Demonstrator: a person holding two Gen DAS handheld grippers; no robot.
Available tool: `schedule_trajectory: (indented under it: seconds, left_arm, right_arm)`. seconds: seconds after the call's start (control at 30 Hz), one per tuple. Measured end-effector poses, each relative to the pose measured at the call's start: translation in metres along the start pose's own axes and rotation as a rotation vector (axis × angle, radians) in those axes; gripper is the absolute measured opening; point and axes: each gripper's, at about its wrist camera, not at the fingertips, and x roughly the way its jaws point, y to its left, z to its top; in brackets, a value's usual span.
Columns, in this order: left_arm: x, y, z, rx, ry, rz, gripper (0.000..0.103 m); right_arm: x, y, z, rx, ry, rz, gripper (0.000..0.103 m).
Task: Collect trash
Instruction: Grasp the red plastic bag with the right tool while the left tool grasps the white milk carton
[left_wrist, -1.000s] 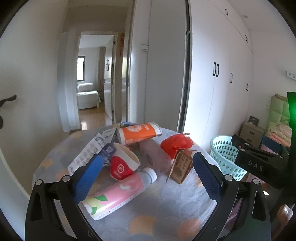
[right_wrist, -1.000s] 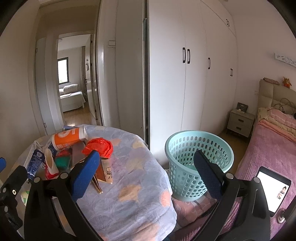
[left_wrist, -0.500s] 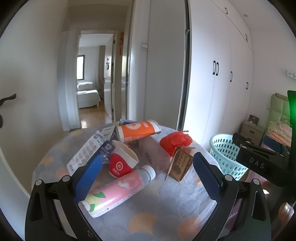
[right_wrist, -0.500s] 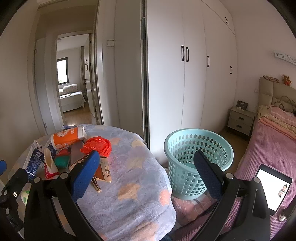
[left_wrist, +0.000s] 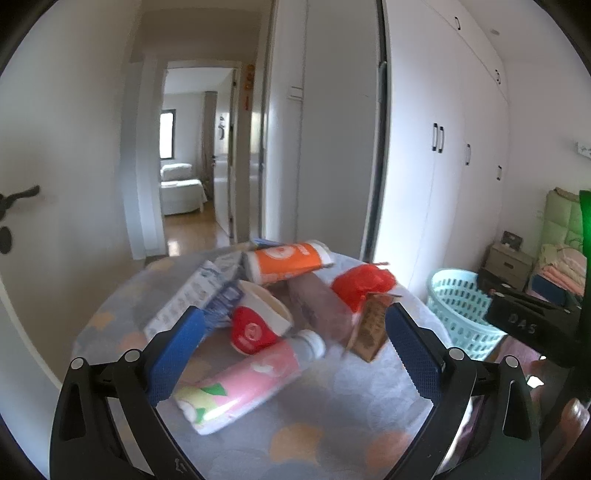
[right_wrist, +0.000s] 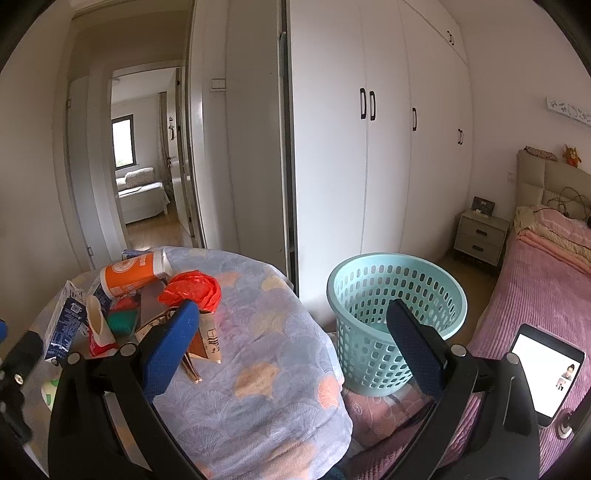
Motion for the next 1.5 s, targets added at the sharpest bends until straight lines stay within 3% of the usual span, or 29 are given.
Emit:
schedule_trajectory:
  seconds: [0.13, 0.33, 0.4, 0.5, 0.67, 0.8, 0.93, 1.03, 1.2, 1.5]
  left_arm:
    - [-0.003, 0.029, 0.006, -0.037, -0.004, 0.051, 0.095]
    - [0.002, 0.086, 0.004, -0.131, 0.036, 0.115, 0.095]
    - [0.009, 0.100, 0.002, -0.143, 0.074, 0.111, 0.095]
    - [0.023, 0.113, 0.003, -0.144, 0.123, 0.086, 0.092]
    - [0.055, 0.126, 0.006, -0.103, 0.199, 0.019, 0.091]
    - [0.079, 0.132, 0.011, -0.038, 0.204, -0.065, 0.092]
    - [0.097, 0.141, 0.014, 0.012, 0.218, -0.104, 0.094]
    - [0.110, 0.144, 0.013, 0.014, 0.247, -0.148, 0.094]
    - [0.132, 0.145, 0.006, 0.048, 0.303, -0.159, 0.094]
    - [0.156, 0.140, 0.001, 0.072, 0.379, -0.188, 0.093]
  right_arm:
    - [0.005, -0.002, 0.000, 0.006, 0.003, -0.002, 0.095]
    - [0.024, 0.004, -0.004, -0.015, 0.063, 0.031, 0.072]
    - [0.033, 0.008, -0.006, -0.021, 0.097, 0.061, 0.063]
    - [0.044, 0.012, -0.006, -0.013, 0.142, 0.112, 0.058]
    - [0.059, 0.025, 0.006, -0.004, 0.174, 0.193, 0.058]
    - [0.073, 0.044, 0.017, -0.027, 0.191, 0.234, 0.058]
    - [0.090, 0.064, 0.024, -0.057, 0.225, 0.267, 0.059]
    - [0.107, 0.077, 0.028, -0.072, 0.257, 0.283, 0.067]
    - [0.132, 0.095, 0.029, -0.084, 0.301, 0.287, 0.072]
    - [0.176, 0.108, 0.014, -0.073, 0.448, 0.306, 0.072]
